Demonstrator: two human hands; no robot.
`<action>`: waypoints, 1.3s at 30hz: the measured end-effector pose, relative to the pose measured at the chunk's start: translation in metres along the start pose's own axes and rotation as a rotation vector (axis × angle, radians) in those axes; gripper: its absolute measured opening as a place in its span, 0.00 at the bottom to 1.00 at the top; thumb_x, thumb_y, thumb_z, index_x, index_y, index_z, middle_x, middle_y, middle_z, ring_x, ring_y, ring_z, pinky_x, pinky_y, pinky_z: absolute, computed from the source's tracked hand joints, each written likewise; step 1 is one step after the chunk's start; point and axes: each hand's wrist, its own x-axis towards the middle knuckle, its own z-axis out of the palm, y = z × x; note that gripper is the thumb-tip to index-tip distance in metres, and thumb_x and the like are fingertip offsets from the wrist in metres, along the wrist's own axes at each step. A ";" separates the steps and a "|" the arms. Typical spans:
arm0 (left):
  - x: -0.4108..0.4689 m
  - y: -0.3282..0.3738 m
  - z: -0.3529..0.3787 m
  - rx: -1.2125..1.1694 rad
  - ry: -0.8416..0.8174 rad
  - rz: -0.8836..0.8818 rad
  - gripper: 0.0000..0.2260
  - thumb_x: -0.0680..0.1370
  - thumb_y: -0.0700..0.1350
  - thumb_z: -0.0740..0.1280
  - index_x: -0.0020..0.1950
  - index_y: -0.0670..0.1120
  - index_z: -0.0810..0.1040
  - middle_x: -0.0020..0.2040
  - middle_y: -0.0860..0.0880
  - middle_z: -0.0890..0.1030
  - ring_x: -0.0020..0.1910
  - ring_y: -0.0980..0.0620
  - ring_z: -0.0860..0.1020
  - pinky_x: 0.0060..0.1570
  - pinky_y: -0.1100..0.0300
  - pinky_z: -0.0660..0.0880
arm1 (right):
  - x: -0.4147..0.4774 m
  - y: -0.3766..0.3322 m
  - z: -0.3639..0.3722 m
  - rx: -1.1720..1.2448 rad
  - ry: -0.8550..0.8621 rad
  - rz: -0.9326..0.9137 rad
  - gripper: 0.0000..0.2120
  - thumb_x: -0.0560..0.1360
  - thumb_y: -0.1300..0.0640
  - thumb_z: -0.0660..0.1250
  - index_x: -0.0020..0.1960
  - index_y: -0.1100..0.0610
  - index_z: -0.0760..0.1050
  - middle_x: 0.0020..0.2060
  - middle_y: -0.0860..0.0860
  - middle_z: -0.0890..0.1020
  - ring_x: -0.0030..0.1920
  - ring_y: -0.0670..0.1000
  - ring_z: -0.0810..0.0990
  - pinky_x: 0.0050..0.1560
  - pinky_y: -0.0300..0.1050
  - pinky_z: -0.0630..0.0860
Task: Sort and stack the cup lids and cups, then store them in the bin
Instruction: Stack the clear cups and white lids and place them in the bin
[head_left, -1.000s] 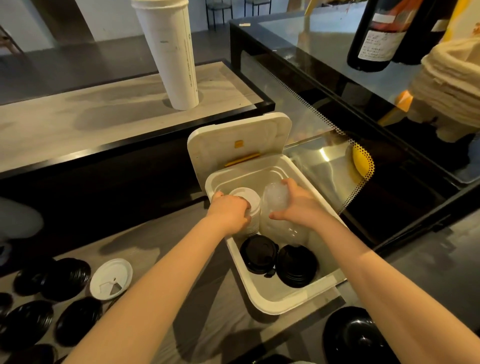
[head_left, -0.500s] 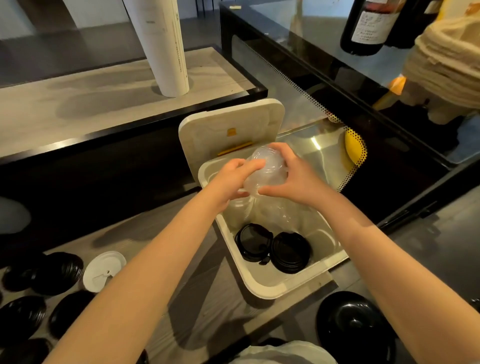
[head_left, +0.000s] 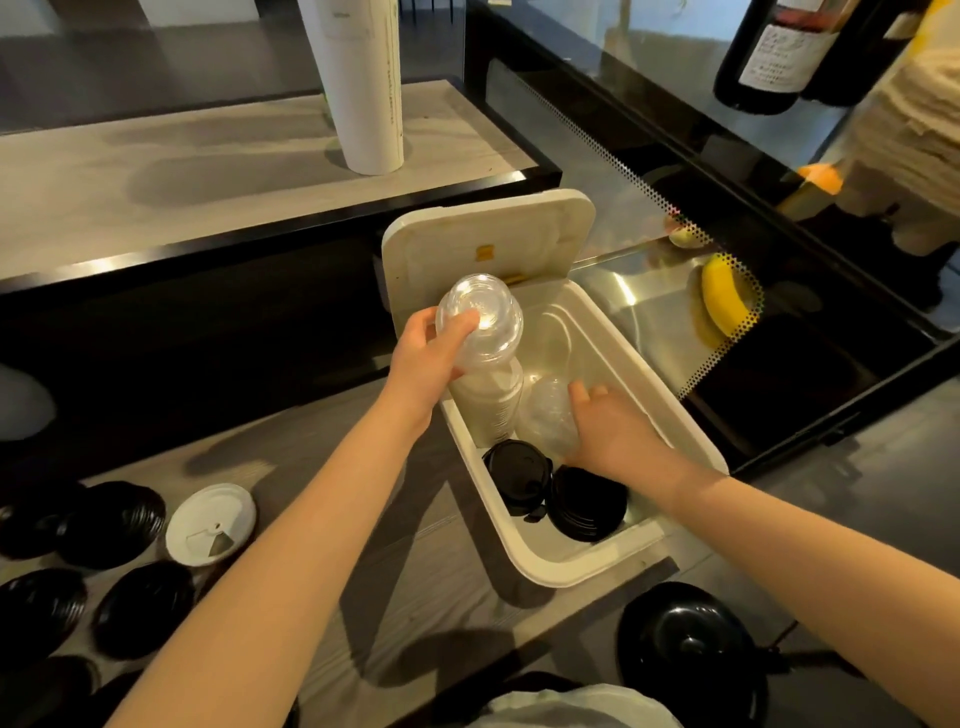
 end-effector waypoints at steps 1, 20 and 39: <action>0.000 0.000 0.000 -0.003 -0.005 -0.001 0.20 0.75 0.51 0.67 0.65 0.48 0.68 0.60 0.49 0.74 0.58 0.51 0.75 0.55 0.52 0.77 | 0.001 -0.001 0.002 -0.030 0.010 0.000 0.32 0.70 0.48 0.72 0.64 0.58 0.60 0.58 0.59 0.72 0.61 0.59 0.71 0.54 0.49 0.72; -0.005 -0.002 0.000 0.003 -0.030 0.002 0.23 0.75 0.52 0.67 0.68 0.48 0.67 0.63 0.48 0.73 0.59 0.50 0.75 0.60 0.50 0.75 | 0.047 -0.029 -0.076 -0.338 -0.268 -0.145 0.36 0.67 0.57 0.73 0.71 0.54 0.62 0.63 0.54 0.69 0.63 0.57 0.69 0.50 0.46 0.74; -0.007 -0.001 0.005 0.051 0.006 -0.006 0.23 0.75 0.53 0.67 0.68 0.49 0.66 0.63 0.49 0.72 0.60 0.51 0.74 0.60 0.51 0.74 | 0.065 -0.022 -0.038 -0.162 -0.187 -0.174 0.27 0.68 0.53 0.74 0.64 0.52 0.72 0.58 0.52 0.76 0.56 0.56 0.78 0.53 0.49 0.79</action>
